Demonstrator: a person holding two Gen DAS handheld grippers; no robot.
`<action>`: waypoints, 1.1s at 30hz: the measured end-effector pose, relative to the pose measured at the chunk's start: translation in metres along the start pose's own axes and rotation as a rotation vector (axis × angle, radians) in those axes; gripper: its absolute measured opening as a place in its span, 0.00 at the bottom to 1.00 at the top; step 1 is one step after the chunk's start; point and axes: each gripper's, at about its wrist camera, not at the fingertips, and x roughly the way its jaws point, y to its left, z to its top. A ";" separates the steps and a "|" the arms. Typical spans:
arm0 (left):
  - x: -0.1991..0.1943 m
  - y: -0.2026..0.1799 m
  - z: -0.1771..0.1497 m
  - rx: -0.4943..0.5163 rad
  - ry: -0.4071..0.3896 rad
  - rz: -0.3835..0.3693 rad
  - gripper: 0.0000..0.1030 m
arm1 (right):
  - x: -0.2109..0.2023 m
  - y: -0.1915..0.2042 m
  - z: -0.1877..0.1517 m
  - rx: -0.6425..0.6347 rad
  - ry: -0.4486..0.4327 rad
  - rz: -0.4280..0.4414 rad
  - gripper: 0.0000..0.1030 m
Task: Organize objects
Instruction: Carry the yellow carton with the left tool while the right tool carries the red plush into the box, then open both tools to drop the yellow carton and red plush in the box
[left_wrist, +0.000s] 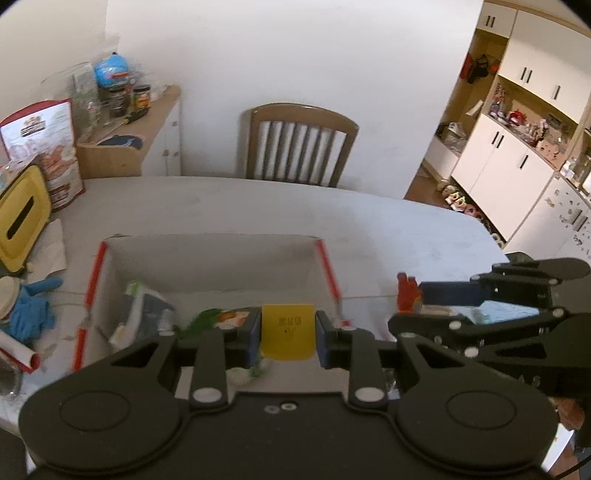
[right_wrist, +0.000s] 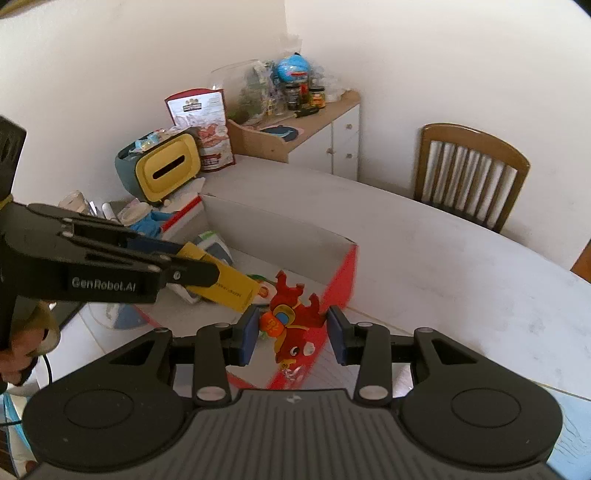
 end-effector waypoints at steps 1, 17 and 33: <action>0.001 0.005 0.000 0.000 0.002 0.006 0.27 | 0.005 0.003 0.004 0.004 0.003 0.006 0.38; 0.042 0.077 -0.014 -0.020 0.121 0.092 0.27 | 0.104 0.036 0.030 0.001 0.115 -0.012 0.38; 0.089 0.101 -0.032 0.026 0.265 0.076 0.27 | 0.181 0.051 -0.005 -0.058 0.304 -0.066 0.38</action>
